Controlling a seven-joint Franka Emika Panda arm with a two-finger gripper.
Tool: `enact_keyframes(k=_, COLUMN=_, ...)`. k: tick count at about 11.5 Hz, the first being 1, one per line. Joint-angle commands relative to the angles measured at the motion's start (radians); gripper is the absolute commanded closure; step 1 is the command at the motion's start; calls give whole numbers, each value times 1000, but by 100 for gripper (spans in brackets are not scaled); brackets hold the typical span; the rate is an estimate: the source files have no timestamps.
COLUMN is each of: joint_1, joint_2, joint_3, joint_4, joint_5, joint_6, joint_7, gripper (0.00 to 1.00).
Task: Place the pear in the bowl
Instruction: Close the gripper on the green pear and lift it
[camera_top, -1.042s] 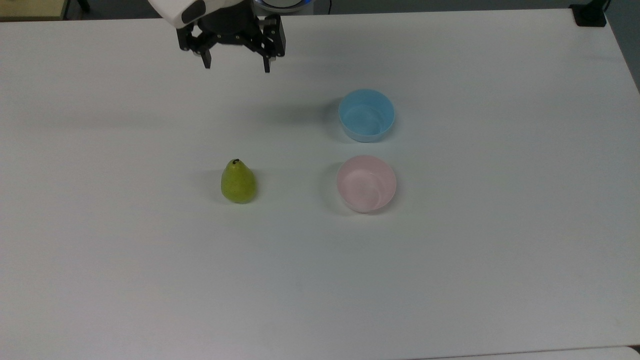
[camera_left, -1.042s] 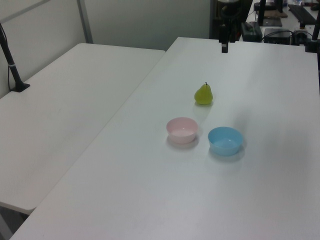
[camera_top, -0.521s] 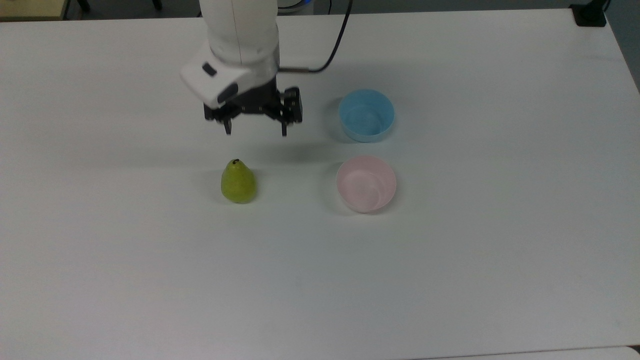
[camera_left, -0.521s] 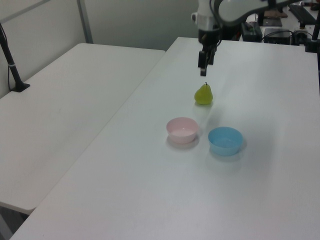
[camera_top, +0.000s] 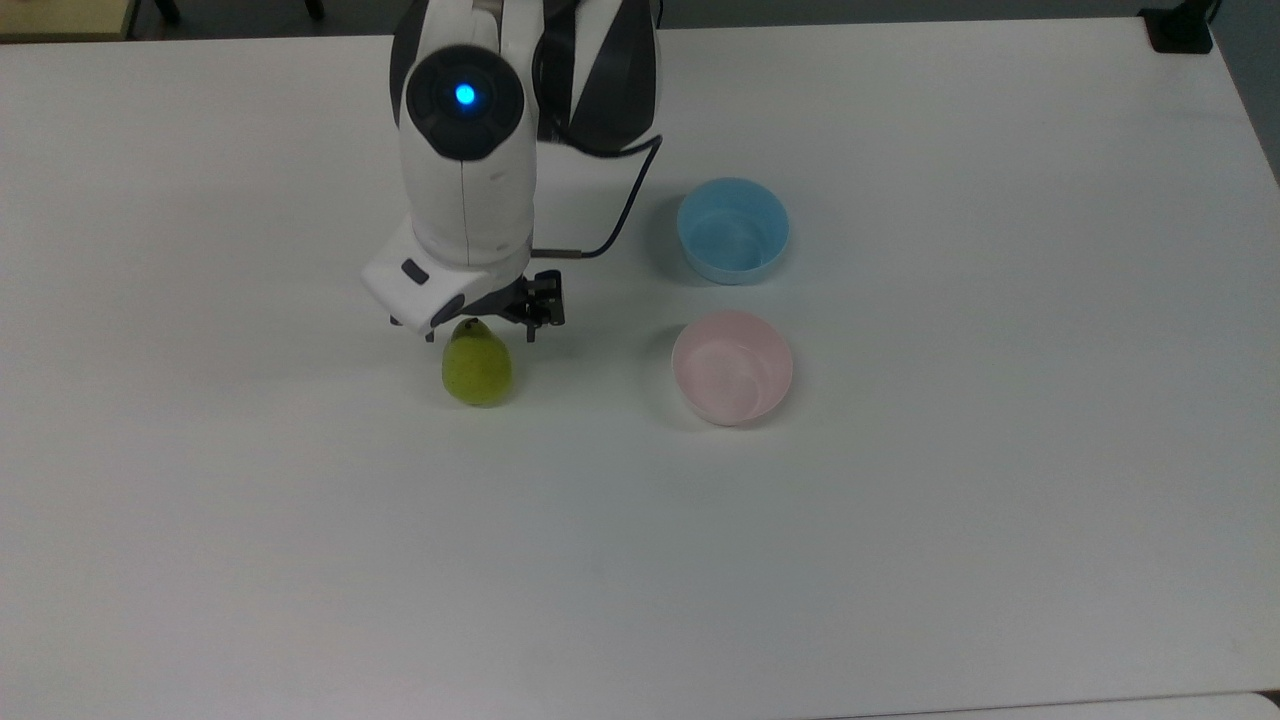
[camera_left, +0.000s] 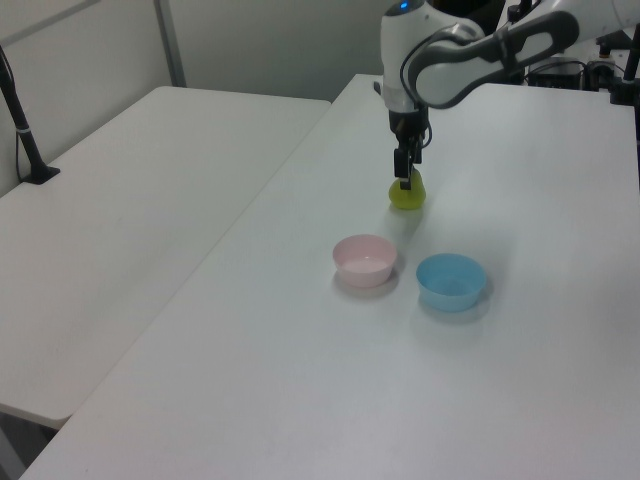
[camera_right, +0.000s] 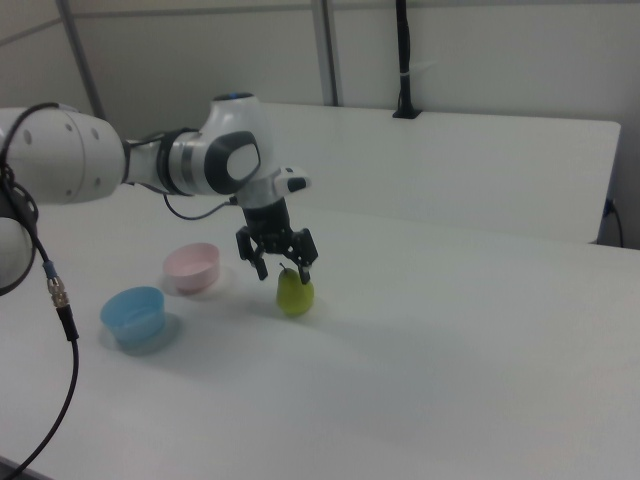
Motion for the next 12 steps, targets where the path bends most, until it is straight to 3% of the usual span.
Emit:
enact_keyframes(k=1, joint_1=0, joint_2=57, joint_3=-8, joint_4=-5, joint_5=-40, joint_6=60, joint_7=-14, gripper=0)
enact_keyframes(k=2, joint_1=2, joint_2=68, joint_3=-6, joint_4=-5, joint_5=-43, joint_6=66, joint_7=-11, gripper=0)
enact_keyframes(k=3, joint_1=5, joint_2=80, joint_3=-8, joint_4=-5, joint_5=-51, joint_6=66, joint_7=-10, gripper=8)
enact_keyframes(k=5, joint_1=3, joint_2=75, joint_3=-8, joint_4=-5, joint_5=-48, joint_6=65, joint_7=-10, gripper=46)
enact_keyframes(k=7, joint_1=-1, joint_2=36, joint_3=-8, joint_4=-5, joint_5=-43, joint_6=53, joint_7=-13, gripper=68)
enact_keyframes(k=9, joint_1=2, joint_2=-33, joint_3=-9, joint_4=-3, joint_5=-32, joint_6=28, joint_7=-10, gripper=69)
enact_keyframes(k=12, joint_1=58, joint_2=-76, joint_3=-29, joint_4=78, joint_5=52, joint_6=-68, joint_7=-8, gripper=69)
